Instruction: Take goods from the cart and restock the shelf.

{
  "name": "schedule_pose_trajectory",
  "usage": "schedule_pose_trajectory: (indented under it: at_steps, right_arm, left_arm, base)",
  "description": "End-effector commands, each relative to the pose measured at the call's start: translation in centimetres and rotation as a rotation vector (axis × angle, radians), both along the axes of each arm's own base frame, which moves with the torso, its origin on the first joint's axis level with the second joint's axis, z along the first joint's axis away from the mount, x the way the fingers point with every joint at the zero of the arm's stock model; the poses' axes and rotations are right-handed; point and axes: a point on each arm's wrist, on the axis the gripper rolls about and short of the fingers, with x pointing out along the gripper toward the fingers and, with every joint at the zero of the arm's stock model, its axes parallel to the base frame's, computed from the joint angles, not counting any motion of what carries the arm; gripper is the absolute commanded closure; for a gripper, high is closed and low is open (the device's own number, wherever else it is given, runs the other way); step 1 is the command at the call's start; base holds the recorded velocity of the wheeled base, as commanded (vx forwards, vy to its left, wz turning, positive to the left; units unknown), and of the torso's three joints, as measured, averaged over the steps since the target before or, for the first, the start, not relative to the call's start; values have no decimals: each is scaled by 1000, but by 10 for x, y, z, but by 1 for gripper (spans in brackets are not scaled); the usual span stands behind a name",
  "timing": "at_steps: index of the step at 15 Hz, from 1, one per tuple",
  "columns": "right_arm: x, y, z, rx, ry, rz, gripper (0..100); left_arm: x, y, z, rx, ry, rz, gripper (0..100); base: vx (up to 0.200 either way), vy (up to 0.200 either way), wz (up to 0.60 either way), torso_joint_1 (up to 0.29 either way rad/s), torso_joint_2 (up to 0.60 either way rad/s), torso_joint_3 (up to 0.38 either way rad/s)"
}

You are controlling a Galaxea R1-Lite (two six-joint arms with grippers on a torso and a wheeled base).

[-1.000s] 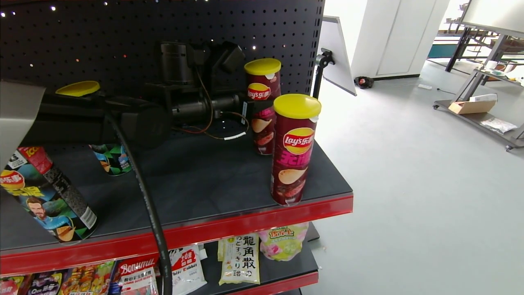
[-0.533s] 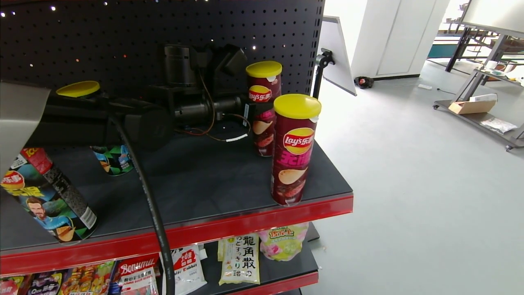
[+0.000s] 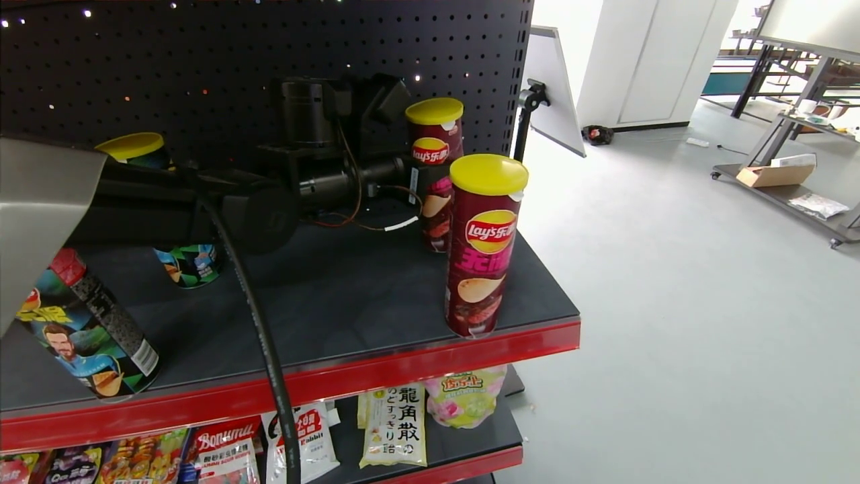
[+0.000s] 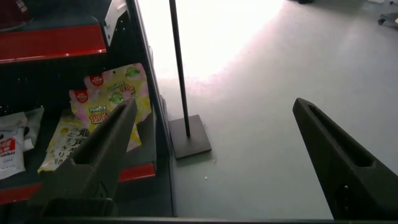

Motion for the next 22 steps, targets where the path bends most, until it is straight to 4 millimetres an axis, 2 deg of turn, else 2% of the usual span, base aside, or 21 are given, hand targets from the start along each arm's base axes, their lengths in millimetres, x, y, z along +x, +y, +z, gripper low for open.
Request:
schedule_pose_trajectory:
  at_steps: [1,8,20,21,22]
  right_arm:
    - [0,0,0,0,0,1,0]
    - [0,0,0,0,0,1,0]
    - [0,0,0,0,0,1,0]
    - [0,0,0,0,0,1,0]
    - [0,0,0,0,0,1,0]
  left_arm:
    - [-1,-2,0,-3,3,-3,100]
    - [3,-3,-10,17,27,7,100]
    - [3,-4,-14,20,40,6,100]
    - [3,-4,-14,21,40,6,0]
    - [3,-5,-14,18,43,5,0]
  base:
    - [0,0,0,0,0,0]
    - [0,0,0,0,0,0]
    - [0,0,0,0,0,0]
    - [0,0,0,0,0,0]
    - [0,0,0,0,0,0]
